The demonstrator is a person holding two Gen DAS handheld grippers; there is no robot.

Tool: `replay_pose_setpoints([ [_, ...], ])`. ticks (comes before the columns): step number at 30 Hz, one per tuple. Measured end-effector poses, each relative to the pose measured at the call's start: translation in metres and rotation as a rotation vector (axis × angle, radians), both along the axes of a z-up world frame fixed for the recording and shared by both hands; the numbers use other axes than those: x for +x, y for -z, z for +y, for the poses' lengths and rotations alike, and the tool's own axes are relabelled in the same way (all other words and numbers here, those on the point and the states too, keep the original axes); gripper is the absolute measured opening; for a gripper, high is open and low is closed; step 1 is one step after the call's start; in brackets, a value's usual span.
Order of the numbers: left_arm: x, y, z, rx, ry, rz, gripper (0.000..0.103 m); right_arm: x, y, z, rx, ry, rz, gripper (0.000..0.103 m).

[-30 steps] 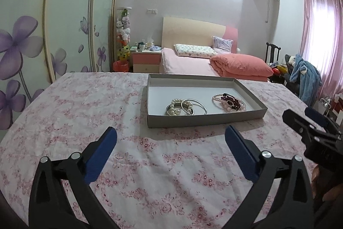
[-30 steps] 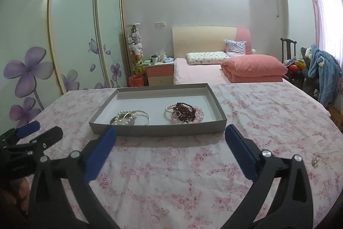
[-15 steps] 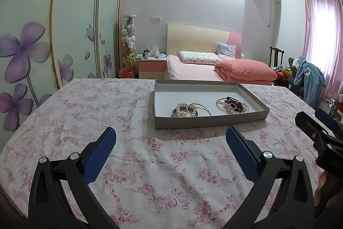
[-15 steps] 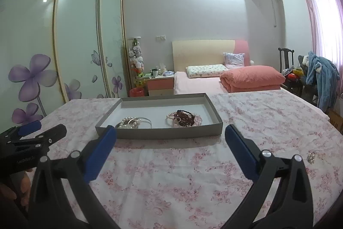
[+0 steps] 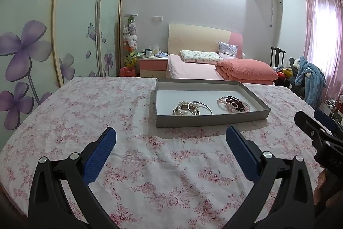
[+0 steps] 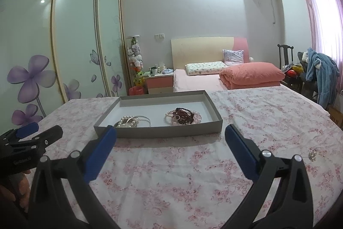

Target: Organize jewelry

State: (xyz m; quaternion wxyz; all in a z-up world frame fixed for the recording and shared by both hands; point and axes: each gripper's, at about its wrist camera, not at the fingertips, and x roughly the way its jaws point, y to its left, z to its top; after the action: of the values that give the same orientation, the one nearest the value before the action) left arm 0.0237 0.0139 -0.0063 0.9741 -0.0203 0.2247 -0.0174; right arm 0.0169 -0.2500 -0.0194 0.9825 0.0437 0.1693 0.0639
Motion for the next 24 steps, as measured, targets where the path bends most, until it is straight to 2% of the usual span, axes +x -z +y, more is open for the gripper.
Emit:
replay_pose_setpoints([
  [24,0.0006,0.0030,-0.0036,-0.002,0.003,0.014,0.101,0.0043,0.0053,-0.0014,0.010,0.003,0.017,0.099],
])
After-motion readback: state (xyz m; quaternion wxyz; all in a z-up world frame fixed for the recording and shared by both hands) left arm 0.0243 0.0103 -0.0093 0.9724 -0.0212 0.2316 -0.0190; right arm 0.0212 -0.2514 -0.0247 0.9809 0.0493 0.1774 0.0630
